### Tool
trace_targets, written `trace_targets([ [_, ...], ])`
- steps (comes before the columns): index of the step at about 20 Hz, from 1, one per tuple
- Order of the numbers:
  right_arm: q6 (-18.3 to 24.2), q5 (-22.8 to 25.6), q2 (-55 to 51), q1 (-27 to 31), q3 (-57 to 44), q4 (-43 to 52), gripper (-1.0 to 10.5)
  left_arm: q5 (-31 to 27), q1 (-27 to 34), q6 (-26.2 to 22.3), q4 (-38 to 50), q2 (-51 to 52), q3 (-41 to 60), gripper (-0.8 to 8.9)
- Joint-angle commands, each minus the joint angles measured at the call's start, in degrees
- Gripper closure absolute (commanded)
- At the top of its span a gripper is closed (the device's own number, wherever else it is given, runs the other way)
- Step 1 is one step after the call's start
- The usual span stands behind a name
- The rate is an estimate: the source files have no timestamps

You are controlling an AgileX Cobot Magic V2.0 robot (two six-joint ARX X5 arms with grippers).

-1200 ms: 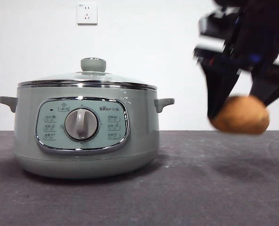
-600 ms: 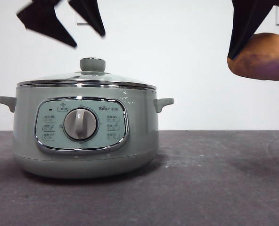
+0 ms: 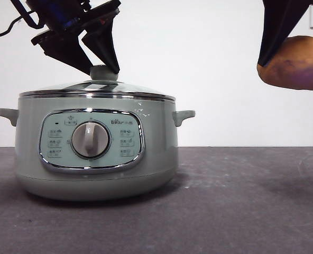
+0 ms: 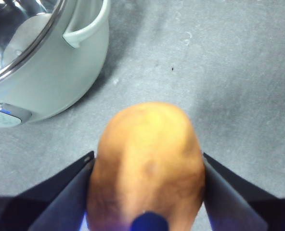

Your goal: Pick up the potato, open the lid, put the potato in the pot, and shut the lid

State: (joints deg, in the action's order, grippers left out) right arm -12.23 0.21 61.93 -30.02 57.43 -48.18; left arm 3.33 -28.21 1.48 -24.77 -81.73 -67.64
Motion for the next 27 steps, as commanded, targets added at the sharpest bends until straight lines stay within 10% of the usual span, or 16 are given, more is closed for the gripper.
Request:
trace_targets([
  [1, -0.4, 0.2, -0.1, 0.0, 0.1, 0.1, 9.5, -0.1, -0.1, -0.7, -1.0, -0.3, -0.1, 8.26],
  [15, -0.4, 0.2, -0.1, -0.1, 0.2, 2.3, 9.5, -0.4, -0.1, -1.8, -1.7, 4.2, -8.8, 8.26],
  [27, 2.0, -7.8, 11.3, -7.6, 11.0, 15.5, 9.6, -6.6, -0.1, -6.3, -20.5, 21.4, -26.8, 8.22],
])
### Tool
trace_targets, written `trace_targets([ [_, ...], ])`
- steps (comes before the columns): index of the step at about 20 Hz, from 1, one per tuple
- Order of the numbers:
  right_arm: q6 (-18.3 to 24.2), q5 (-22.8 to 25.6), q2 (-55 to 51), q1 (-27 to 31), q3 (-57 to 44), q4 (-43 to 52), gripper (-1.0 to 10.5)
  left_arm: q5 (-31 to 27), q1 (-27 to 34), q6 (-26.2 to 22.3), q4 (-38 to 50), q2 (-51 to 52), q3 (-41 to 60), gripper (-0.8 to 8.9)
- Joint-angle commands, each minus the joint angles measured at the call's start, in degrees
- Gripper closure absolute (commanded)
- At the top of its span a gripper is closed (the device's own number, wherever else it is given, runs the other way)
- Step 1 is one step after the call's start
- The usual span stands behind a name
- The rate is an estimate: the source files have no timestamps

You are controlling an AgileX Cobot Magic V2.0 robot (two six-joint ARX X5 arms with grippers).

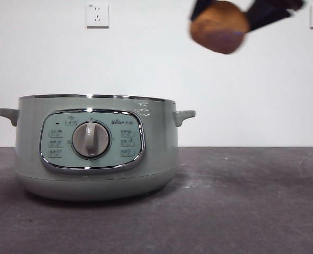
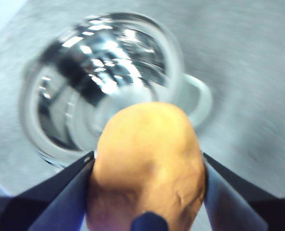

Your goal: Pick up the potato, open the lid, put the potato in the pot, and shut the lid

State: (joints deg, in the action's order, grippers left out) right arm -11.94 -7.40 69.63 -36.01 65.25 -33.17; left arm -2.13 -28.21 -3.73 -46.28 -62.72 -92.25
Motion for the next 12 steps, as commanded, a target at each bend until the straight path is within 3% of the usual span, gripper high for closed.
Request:
trace_targets([
  [1, 2.4, -0.2, 6.4, -2.7, 5.8, 0.5, 9.6, -2.1, -0.1, -1.5, -0.2, 3.7, -2.8, 8.22],
  [5, 5.6, -0.2, 21.0, -6.2, 19.9, -3.6, 9.6, -7.3, -0.1, -2.6, -3.2, 9.3, -3.2, 8.22],
  [12, 11.9, 0.3, 45.5, -8.9, 41.7, -9.6, 9.6, -8.4, -0.1, -2.5, -8.5, 14.5, -3.2, 8.22],
])
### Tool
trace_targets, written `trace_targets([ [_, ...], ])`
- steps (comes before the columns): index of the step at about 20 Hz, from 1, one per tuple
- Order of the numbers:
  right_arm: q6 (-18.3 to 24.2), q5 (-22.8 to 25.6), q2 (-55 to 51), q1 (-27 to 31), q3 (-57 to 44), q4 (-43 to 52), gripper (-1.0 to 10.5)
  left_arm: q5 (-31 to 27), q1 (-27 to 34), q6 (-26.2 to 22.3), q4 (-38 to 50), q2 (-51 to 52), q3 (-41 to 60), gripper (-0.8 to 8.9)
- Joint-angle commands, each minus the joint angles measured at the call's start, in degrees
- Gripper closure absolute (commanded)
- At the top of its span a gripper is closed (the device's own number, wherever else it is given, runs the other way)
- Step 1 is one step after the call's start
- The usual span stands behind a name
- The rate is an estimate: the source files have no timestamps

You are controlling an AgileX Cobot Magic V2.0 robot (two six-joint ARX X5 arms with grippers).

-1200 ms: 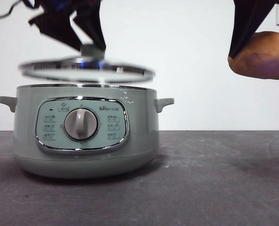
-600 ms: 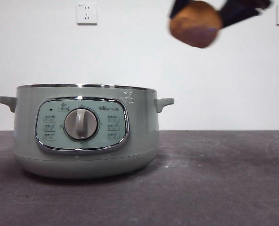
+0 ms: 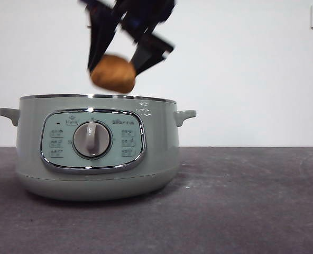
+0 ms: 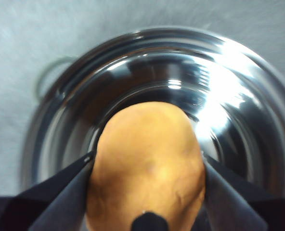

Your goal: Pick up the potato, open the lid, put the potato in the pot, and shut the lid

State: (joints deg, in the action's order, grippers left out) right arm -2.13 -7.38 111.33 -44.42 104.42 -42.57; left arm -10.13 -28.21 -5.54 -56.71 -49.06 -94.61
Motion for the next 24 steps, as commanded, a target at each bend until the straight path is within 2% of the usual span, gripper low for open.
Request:
trace_targets([
  [1, 2.4, 0.5, 5.9, -0.7, 3.8, 0.0, 9.6, -0.4, -0.1, -0.7, 1.1, 0.9, -0.8, 8.22],
  [7, 3.6, 1.9, 13.8, -0.7, 5.1, 0.2, 9.6, -0.4, -0.1, -0.7, -0.5, 0.9, -0.8, 8.22],
  [12, 4.9, 1.9, 15.2, -0.7, 5.1, 0.0, 9.4, -0.4, -0.1, -0.7, -1.6, 0.9, -0.8, 8.22],
  [13, 4.8, 1.7, 15.2, -0.7, 5.1, 0.0, 9.0, -0.4, -0.1, -0.7, -1.7, 0.9, -0.8, 8.22],
  [15, 4.5, 2.0, 15.2, -0.7, 5.1, 0.0, 6.3, -0.4, -0.1, -0.7, -1.7, 0.9, -0.8, 8.22],
  [17, 4.4, 1.9, 15.2, -0.7, 5.1, 0.0, 6.2, -0.4, -0.1, -0.7, -1.7, 0.9, -0.8, 8.22],
  [19, 4.0, 2.0, 15.2, -0.7, 5.1, -0.4, 5.0, -0.4, -0.1, -0.7, -1.7, 0.9, -0.8, 8.22],
  [24, 3.1, 1.9, 13.8, -0.7, 5.2, -1.0, 5.1, -1.9, -0.1, -0.7, -1.7, 0.8, -0.8, 8.22],
])
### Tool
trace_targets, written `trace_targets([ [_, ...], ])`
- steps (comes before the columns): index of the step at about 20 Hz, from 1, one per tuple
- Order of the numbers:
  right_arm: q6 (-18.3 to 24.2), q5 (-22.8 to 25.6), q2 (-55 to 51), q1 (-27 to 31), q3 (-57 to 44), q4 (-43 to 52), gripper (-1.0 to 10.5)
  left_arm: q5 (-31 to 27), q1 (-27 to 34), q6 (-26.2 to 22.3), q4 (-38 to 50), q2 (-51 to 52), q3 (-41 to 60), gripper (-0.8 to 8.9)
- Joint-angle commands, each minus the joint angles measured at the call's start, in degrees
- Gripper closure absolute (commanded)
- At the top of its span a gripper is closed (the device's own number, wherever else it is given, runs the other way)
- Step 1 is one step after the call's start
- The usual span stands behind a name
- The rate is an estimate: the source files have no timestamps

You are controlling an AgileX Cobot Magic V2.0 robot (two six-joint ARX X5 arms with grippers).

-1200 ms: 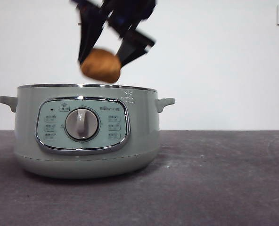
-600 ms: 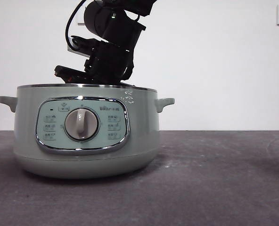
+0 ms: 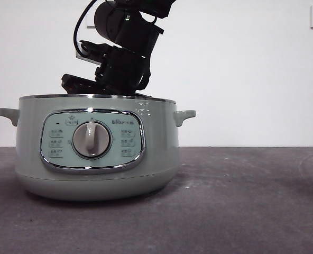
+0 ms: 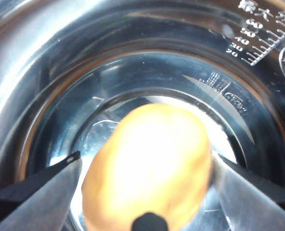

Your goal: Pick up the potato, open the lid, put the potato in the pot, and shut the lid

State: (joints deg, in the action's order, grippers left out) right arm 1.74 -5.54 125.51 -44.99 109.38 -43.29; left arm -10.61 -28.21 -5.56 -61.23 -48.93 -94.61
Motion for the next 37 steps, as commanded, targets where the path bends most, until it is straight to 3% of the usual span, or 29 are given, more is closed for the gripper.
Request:
trace_targets([
  [1, -0.8, 0.1, -1.5, -0.1, 0.2, -1.5, 5.1, -2.5, -0.1, -0.7, 2.9, 0.6, -0.8, 8.22],
  [5, -0.8, 0.5, -10.9, 0.0, 0.2, -11.2, 5.1, -2.8, -0.1, -0.7, 3.4, -2.1, -0.8, 8.22],
  [8, -1.2, 8.3, -21.5, 0.2, 0.2, -17.4, 5.1, -2.4, -0.1, -0.7, 5.8, -6.6, -0.8, 8.22],
  [12, -1.6, 9.0, -34.4, 2.3, 0.2, -21.7, 5.1, 5.2, -0.1, 1.1, 13.0, -12.0, 1.0, 8.22],
  [18, -2.2, 11.2, -45.2, 3.0, 0.2, -26.1, 5.1, 8.1, -0.4, 5.1, 29.2, -13.2, 16.8, 8.22],
  [23, -4.4, 13.6, -50.3, 3.0, 0.2, -31.0, 5.1, 8.1, -0.8, 8.9, 42.2, -14.6, 29.0, 8.22],
  [28, -5.2, 13.6, -52.9, 3.0, 0.2, -35.2, 5.1, 8.0, -2.3, 9.0, 48.8, -21.8, 30.2, 8.22],
  [34, -5.1, 13.9, -54.1, 3.0, 0.2, -35.2, 5.1, 7.7, -2.6, 10.4, 49.6, -28.4, 30.2, 8.22],
  [37, -5.1, 17.3, -54.2, 3.0, 0.2, -35.2, 5.1, 7.7, -2.6, 10.6, 49.1, -29.4, 30.2, 8.22],
])
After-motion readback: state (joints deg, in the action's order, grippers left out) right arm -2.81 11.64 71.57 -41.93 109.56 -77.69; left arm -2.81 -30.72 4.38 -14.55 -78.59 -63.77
